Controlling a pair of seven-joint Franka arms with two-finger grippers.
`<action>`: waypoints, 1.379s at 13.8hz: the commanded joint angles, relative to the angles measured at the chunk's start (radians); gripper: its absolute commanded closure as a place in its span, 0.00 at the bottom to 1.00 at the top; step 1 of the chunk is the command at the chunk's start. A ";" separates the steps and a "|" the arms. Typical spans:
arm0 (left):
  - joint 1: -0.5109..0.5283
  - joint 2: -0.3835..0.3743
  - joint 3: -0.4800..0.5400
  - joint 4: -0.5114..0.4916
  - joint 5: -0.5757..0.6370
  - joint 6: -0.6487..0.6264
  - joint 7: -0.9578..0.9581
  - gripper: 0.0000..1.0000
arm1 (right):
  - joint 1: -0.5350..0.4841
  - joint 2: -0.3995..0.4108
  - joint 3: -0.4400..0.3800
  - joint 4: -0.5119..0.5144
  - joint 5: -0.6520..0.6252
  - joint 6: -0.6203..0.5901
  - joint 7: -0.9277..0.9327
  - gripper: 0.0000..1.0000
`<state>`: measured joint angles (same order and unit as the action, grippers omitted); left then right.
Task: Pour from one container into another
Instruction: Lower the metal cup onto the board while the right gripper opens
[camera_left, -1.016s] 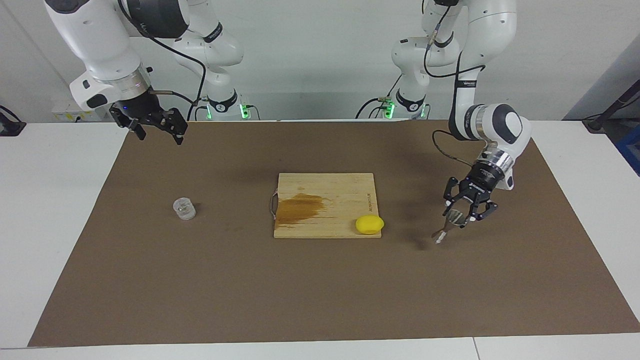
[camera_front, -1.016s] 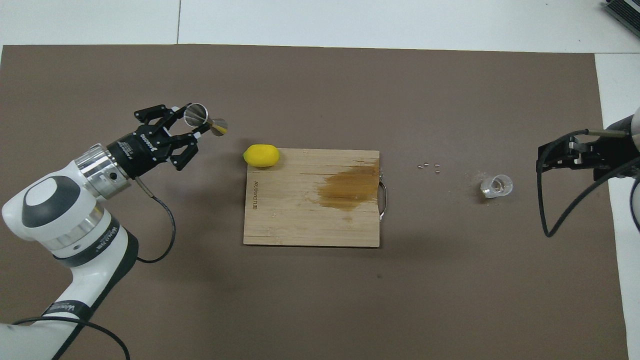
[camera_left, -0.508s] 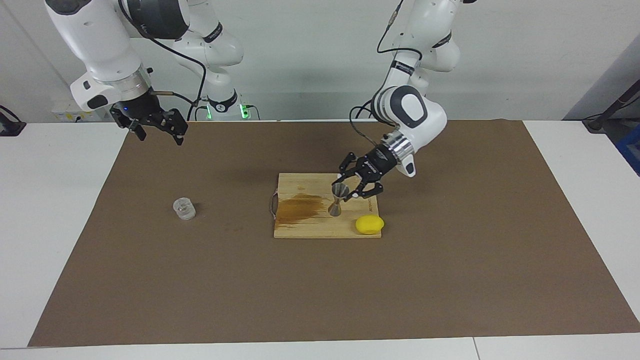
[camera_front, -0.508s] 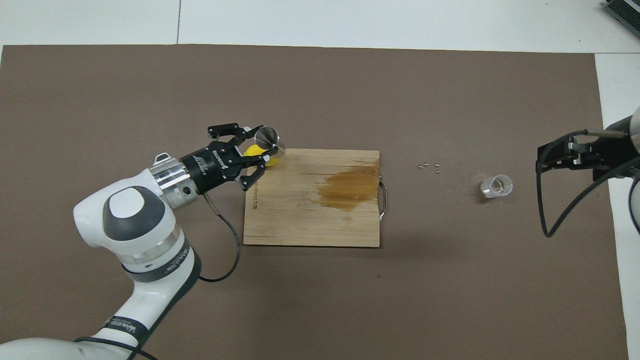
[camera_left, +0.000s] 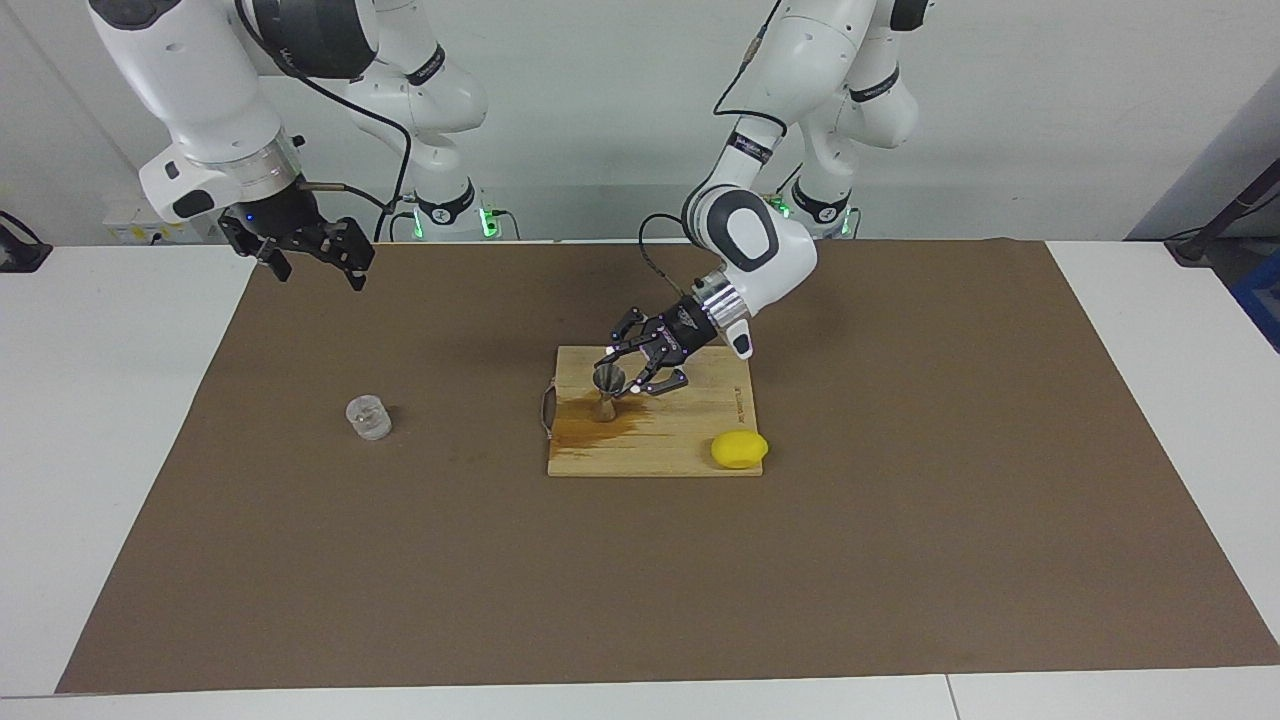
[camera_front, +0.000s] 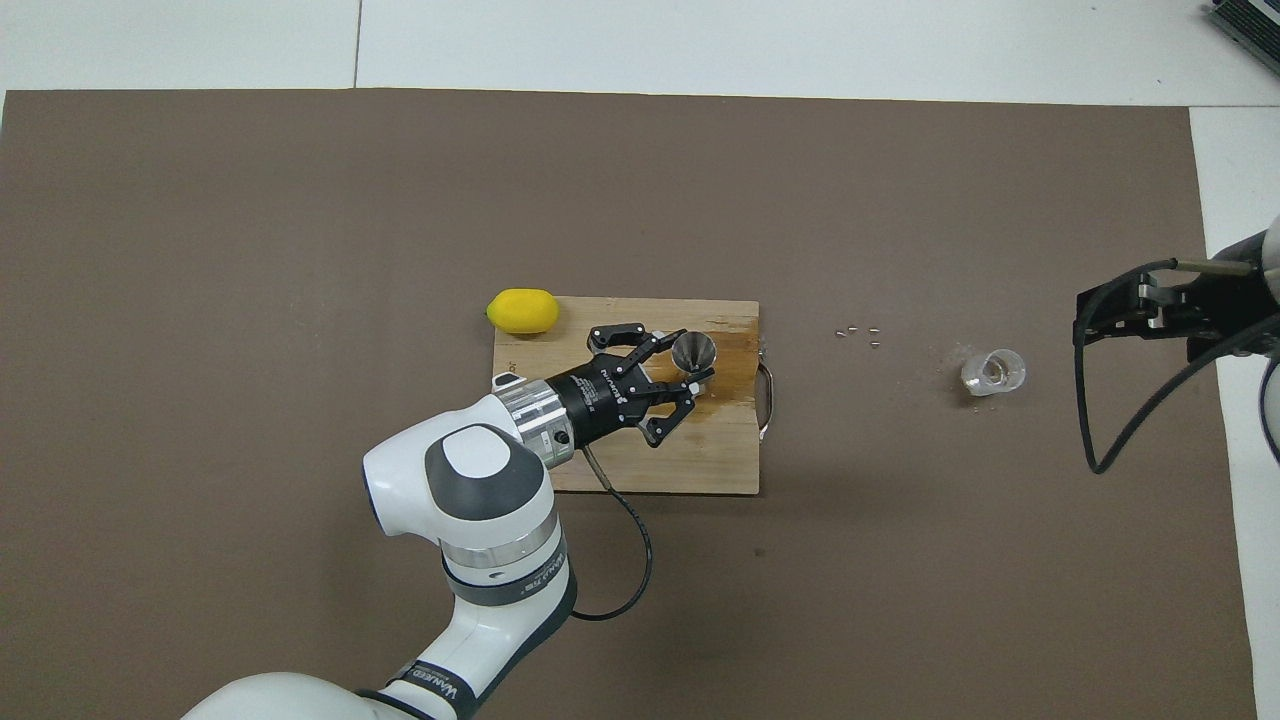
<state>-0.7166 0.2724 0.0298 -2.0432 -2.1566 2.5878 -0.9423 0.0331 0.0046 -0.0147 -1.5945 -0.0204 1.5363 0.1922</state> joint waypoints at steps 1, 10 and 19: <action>-0.037 0.013 0.018 0.028 -0.028 0.028 -0.004 1.00 | -0.010 -0.021 -0.001 -0.028 0.008 0.027 0.028 0.02; -0.037 0.024 0.022 0.021 -0.029 0.029 0.008 0.69 | -0.079 0.029 0.001 -0.099 0.107 0.145 0.827 0.00; -0.109 -0.028 0.022 -0.008 -0.026 0.110 0.053 0.00 | -0.266 0.144 -0.002 -0.180 0.430 0.176 0.896 0.00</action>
<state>-0.7856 0.2867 0.0353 -2.0339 -2.1645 2.6437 -0.9105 -0.1949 0.1003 -0.0256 -1.7680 0.3498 1.6899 1.1288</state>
